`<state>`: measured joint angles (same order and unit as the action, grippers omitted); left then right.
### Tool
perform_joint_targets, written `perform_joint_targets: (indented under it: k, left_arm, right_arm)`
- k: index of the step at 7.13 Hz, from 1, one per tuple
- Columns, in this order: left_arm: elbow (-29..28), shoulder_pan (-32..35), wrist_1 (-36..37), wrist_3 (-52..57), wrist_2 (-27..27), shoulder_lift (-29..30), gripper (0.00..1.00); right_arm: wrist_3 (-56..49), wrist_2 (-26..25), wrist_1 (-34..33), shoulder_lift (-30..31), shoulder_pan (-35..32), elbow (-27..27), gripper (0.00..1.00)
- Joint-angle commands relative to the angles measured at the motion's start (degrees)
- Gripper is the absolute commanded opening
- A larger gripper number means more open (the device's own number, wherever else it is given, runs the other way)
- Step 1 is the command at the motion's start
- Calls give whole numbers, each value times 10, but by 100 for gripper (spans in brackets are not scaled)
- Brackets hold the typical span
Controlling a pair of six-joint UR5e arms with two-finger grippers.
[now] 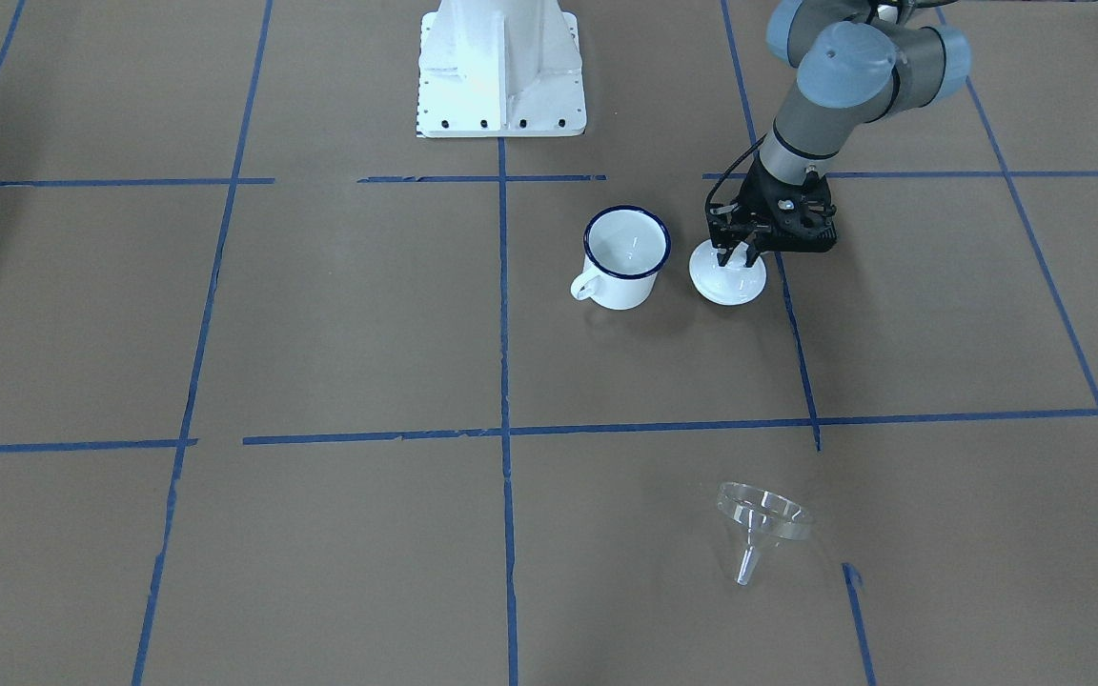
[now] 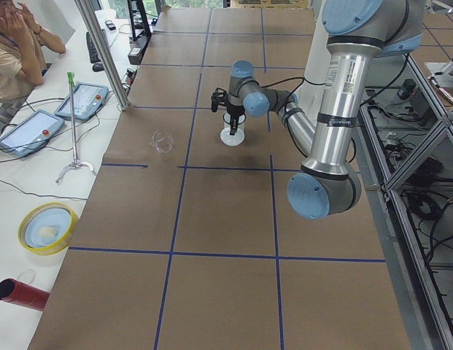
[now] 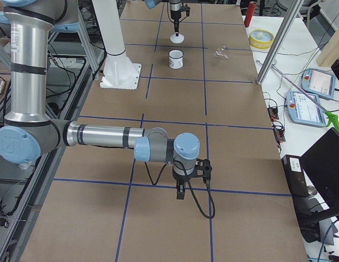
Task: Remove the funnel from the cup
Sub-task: 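Lift the white lid and carry it over the mug with the left gripper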
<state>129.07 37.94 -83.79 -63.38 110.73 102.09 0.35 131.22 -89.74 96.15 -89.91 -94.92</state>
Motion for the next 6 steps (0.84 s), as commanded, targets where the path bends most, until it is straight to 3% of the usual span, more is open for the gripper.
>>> perform_joint_targets:
  k: [1, 2, 4, 6]
  left_arm:
    - [58, 13, 211, -6, 5, 132, 0]
    - [28, 8, 239, -50, 31, 191, 0]
    - [-58, -33, 218, -131, 24, 243, 0]
    - [-144, -42, 103, -154, -2, 240, 0]
  right_arm:
    - [0, 0, 0, 0, 0, 0, 100]
    - [0, 0, 0, 0, 0, 0, 100]
    - [0, 0, 0, 0, 0, 0, 100]
    - [0, 0, 0, 0, 0, 0, 100]
